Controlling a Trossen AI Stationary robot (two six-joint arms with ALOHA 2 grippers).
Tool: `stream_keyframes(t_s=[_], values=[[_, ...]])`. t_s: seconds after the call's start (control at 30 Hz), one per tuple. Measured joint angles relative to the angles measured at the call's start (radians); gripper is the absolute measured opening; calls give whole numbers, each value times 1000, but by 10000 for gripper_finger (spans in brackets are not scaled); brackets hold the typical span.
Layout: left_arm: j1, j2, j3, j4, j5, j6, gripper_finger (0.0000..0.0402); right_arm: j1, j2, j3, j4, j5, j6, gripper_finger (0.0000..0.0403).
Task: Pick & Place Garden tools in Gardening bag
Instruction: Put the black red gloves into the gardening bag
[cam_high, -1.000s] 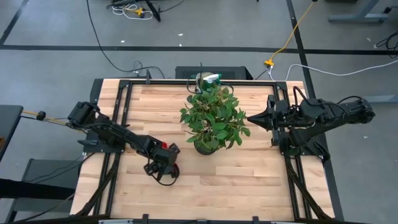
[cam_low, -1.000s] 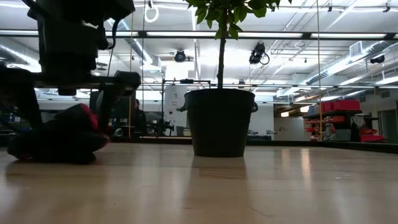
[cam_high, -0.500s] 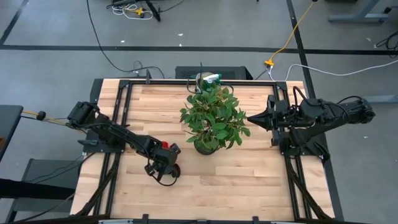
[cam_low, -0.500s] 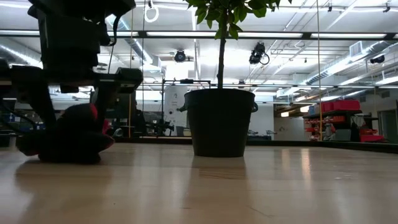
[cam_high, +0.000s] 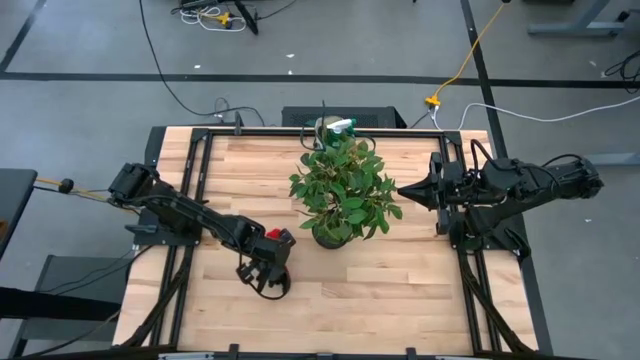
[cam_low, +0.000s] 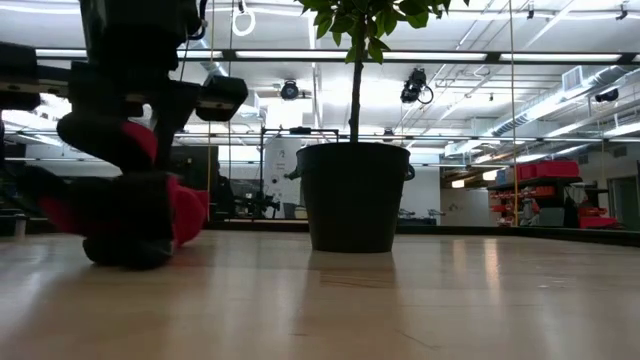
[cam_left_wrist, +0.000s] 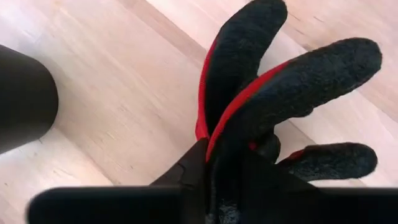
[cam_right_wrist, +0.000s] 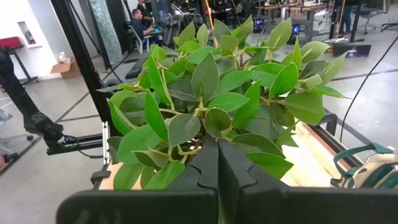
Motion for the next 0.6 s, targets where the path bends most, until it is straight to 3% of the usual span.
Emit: stream_keyframes(t_s=[0.23,0.6], values=[[0,0,30,-54,1,-1,12,0,0,0,0,2,0,0],[0,0,121,-205,5,-8,10,0,0,0,1,2,-1,0]])
